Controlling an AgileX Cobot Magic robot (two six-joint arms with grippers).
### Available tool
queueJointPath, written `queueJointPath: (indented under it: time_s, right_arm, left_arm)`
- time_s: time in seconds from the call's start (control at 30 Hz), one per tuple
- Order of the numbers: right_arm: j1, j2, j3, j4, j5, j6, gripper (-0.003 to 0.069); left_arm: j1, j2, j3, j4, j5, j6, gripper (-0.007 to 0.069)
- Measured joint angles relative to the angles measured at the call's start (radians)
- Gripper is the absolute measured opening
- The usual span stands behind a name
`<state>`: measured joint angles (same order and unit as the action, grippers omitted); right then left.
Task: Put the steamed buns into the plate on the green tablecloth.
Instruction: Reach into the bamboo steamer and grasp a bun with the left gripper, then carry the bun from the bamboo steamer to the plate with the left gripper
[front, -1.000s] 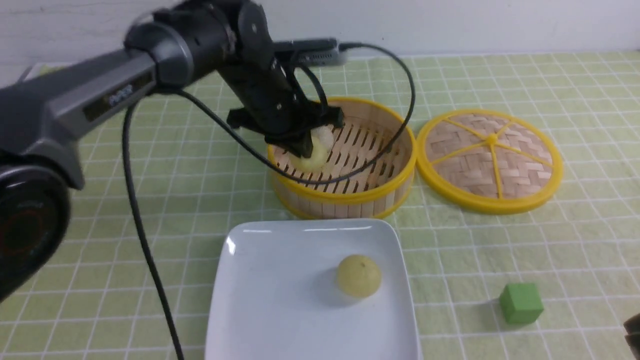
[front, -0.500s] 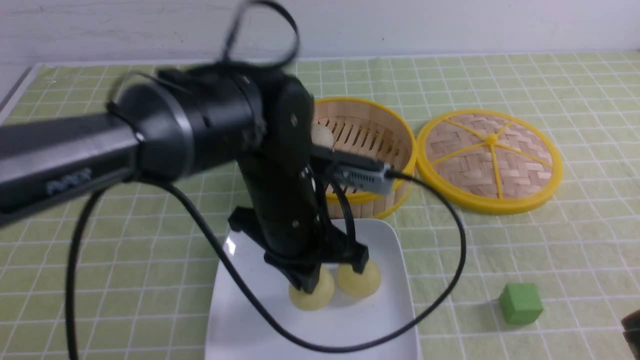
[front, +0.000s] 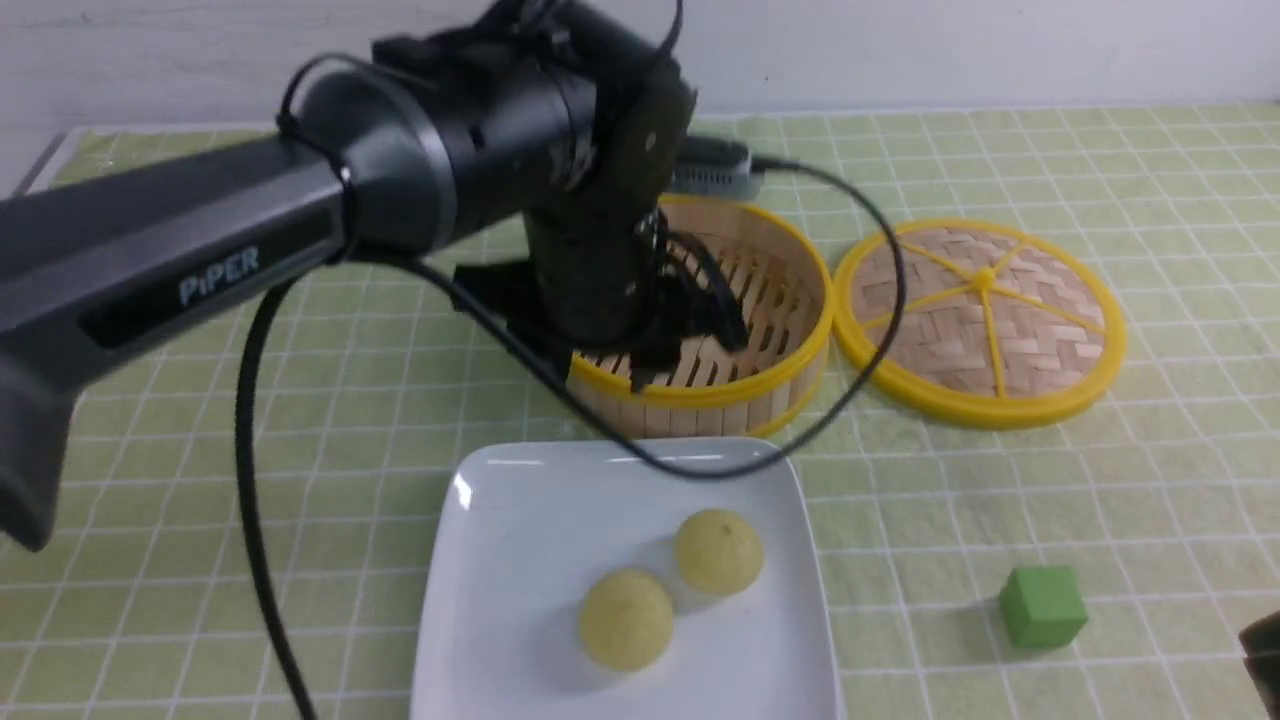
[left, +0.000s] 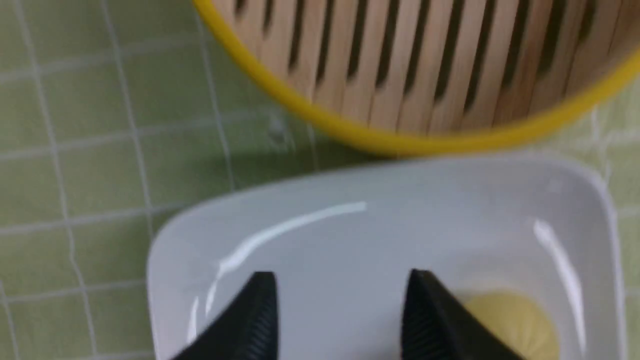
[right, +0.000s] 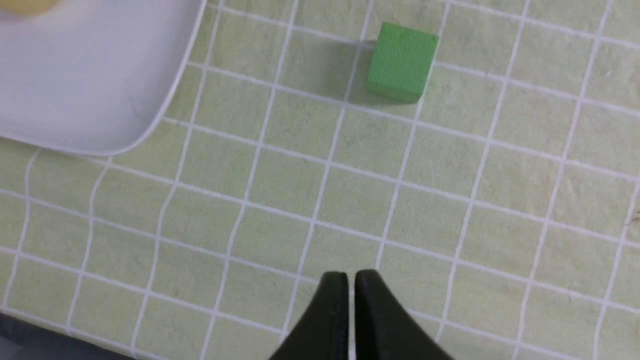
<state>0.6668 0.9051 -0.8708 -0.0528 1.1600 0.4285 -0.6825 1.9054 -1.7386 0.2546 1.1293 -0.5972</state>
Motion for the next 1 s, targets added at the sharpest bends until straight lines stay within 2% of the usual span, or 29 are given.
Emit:
queueJointPath:
  time_s: [0.07, 0.1, 0.17, 0.2, 0.23, 0.3, 0.4, 0.43, 0.47, 0.5, 0.6, 0.67, 0.73, 0.77, 0.8, 0.83, 0.87, 1.0]
  right_arm:
    - [0.0, 0.0, 0.0, -0.001, -0.006, 0.0, 0.0044]
    - [0.0, 0.0, 0.0, -0.001, -0.007, 0.0, 0.0045]
    - [0.0, 0.0, 0.0, -0.001, -0.007, 0.0, 0.0047]
    - [0.0, 0.0, 0.0, -0.001, -0.007, 0.0, 0.0047]
    - [0.0, 0.0, 0.0, -0.001, -0.01, 0.0, 0.0047]
    - [0.0, 0.0, 0.0, -0.001, -0.011, 0.0, 0.005]
    - [0.0, 0.0, 0.0, -0.001, -0.011, 0.0, 0.0055]
    - [0.0, 0.0, 0.0, -0.001, -0.011, 0.0, 0.0057]
    - [0.0, 0.0, 0.0, -0.001, -0.011, 0.0, 0.0057]
    - [0.0, 0.0, 0.0, -0.001, -0.011, 0.0, 0.0059]
    - [0.0, 0.0, 0.0, -0.001, -0.011, 0.002, 0.0065]
    - [0.0, 0.0, 0.0, -0.001, -0.011, 0.003, 0.0068]
    - [0.0, 0.0, 0.0, -0.001, -0.011, 0.003, 0.0073]
    - [0.0, 0.0, 0.0, -0.001, -0.011, 0.003, 0.0076]
    - [0.0, 0.0, 0.0, -0.001, -0.011, 0.003, 0.0076]
    - [0.0, 0.0, 0.0, -0.001, -0.011, 0.003, 0.0079]
    - [0.0, 0.0, 0.0, -0.001, -0.011, 0.003, 0.008]
    - [0.0, 0.0, 0.0, -0.001, -0.01, 0.003, 0.0085]
  left_arm:
    - [0.042, 0.06, -0.122, -0.044, 0.03, 0.021, 0.009]
    - [0.072, 0.091, -0.182, -0.076, 0.035, 0.038, 0.0055]
    - [0.134, 0.19, -0.303, -0.18, 0.035, 0.1, 0.0013]
    - [0.14, 0.2, -0.315, -0.189, 0.035, 0.1, 0.0013]
    - [0.182, 0.278, -0.409, -0.249, 0.035, 0.147, 0.0014]
    - [0.215, 0.359, -0.508, -0.275, 0.042, 0.197, 0.0041]
    - [0.23, 0.457, -0.632, -0.255, 0.059, 0.226, 0.0135]
    - [0.23, 0.487, -0.671, -0.239, 0.062, 0.234, 0.0188]
    - [0.228, 0.491, -0.676, -0.236, 0.062, 0.234, 0.0198]
    - [0.226, 0.521, -0.708, -0.216, 0.057, 0.241, 0.0273]
    - [0.216, 0.562, -0.727, -0.193, 0.029, 0.265, 0.038]
    - [0.213, 0.575, -0.727, -0.189, 0.018, 0.272, 0.0391]
    - [0.21, 0.604, -0.727, -0.193, 0.01, 0.277, 0.0328]
    - [0.209, 0.61, -0.727, -0.204, 0.012, 0.28, 0.0246]
    - [0.209, 0.61, -0.727, -0.206, 0.013, 0.282, 0.023]
    - [0.209, 0.603, -0.737, -0.23, 0.035, 0.297, 0.011]
    - [0.209, 0.59, -0.747, -0.246, 0.056, 0.311, 0.0065]
    - [0.209, 0.494, -0.776, -0.265, 0.107, 0.332, 0.0028]
